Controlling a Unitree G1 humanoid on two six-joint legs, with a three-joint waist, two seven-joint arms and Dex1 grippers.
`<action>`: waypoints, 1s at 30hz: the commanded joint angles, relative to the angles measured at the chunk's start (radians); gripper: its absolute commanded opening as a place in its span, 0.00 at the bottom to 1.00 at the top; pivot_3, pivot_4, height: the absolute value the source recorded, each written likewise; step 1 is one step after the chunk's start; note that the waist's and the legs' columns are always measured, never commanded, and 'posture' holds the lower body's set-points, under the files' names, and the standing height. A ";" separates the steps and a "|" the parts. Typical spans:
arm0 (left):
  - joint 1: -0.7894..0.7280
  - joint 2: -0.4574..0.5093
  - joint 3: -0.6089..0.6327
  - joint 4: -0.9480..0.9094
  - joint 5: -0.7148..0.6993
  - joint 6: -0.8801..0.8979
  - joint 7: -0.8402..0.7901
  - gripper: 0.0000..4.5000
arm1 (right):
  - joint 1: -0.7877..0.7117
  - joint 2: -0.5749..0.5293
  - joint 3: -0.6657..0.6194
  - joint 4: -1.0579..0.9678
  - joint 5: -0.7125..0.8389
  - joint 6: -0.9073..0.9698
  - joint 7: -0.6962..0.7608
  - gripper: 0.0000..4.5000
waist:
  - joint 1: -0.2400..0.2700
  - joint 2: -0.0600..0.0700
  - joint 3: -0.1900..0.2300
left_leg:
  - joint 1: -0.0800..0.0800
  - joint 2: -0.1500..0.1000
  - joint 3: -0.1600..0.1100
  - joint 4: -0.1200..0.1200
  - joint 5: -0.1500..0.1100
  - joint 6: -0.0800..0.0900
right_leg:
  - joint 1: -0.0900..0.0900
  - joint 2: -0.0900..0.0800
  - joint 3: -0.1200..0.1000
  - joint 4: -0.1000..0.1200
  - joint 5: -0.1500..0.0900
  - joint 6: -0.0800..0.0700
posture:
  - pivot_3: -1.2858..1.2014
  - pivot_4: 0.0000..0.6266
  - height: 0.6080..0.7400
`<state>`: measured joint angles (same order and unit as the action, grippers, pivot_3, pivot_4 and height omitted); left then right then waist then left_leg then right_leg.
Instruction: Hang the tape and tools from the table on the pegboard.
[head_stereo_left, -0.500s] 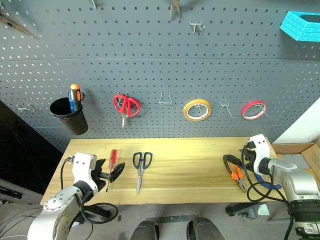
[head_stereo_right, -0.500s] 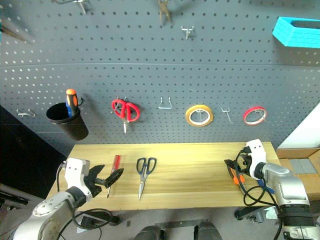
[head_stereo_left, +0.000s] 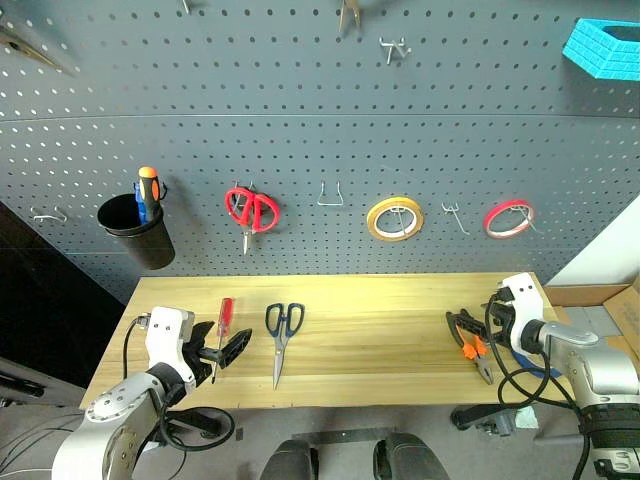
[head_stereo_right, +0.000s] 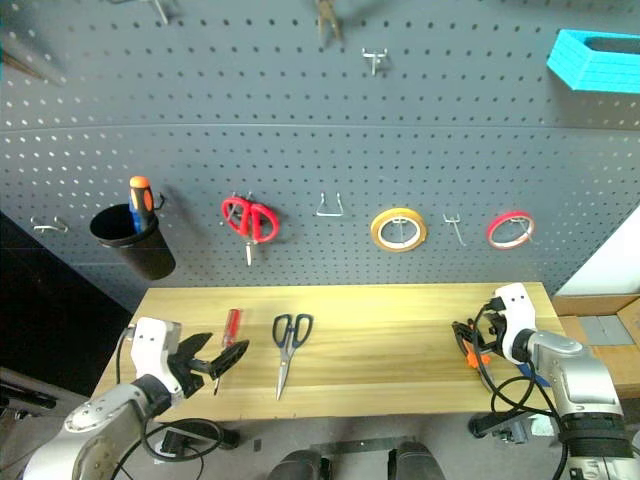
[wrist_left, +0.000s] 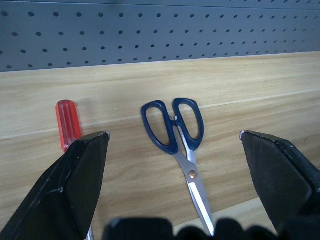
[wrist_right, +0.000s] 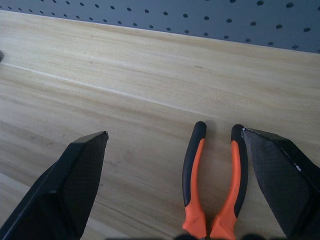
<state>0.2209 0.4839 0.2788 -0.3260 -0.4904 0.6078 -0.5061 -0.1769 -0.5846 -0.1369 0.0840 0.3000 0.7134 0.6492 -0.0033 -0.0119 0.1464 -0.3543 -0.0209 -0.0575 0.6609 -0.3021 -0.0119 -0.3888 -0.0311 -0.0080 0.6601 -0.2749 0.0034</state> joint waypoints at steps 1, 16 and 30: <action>-0.008 0.014 0.002 -0.054 -0.030 0.009 -0.025 1.00 | -0.001 -0.016 -0.026 -0.026 0.009 -0.004 -0.005 0.99 | 0.000 0.000 0.000 | 0.000 0.000 0.000 0.000 0.000 0.000 | 0.000 0.000 0.000 0.000 0.000 0.000 | 0.50 0.20 1.00; -0.058 0.026 -0.030 -0.039 -0.034 0.026 -0.053 1.00 | 0.019 -0.025 -0.038 -0.031 0.008 -0.002 -0.025 0.99 | -0.003 0.000 0.000 | 0.000 0.000 0.000 0.000 0.000 0.000 | 0.000 0.000 0.000 0.000 0.000 0.000 | 0.49 0.21 1.00; -0.551 -0.142 -0.530 0.226 0.024 0.057 -0.291 1.00 | -0.238 -0.013 -0.100 0.214 -0.081 0.211 -0.344 0.99 | -0.023 -0.005 0.048 | -0.005 -0.004 0.002 0.003 0.004 0.001 | 0.000 -0.003 0.000 -0.002 0.007 0.005 | 0.46 0.40 1.00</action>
<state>-0.3005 0.3635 -0.1914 -0.1231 -0.4943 0.6980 -0.7703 -0.4033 -0.5832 -0.2169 0.2979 0.2185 0.8916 0.3170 -0.0263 -0.0168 0.1944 -0.3612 -0.0248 -0.0557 0.6644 -0.2981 -0.0107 -0.3899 -0.0345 -0.0080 0.6571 -0.2681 0.0083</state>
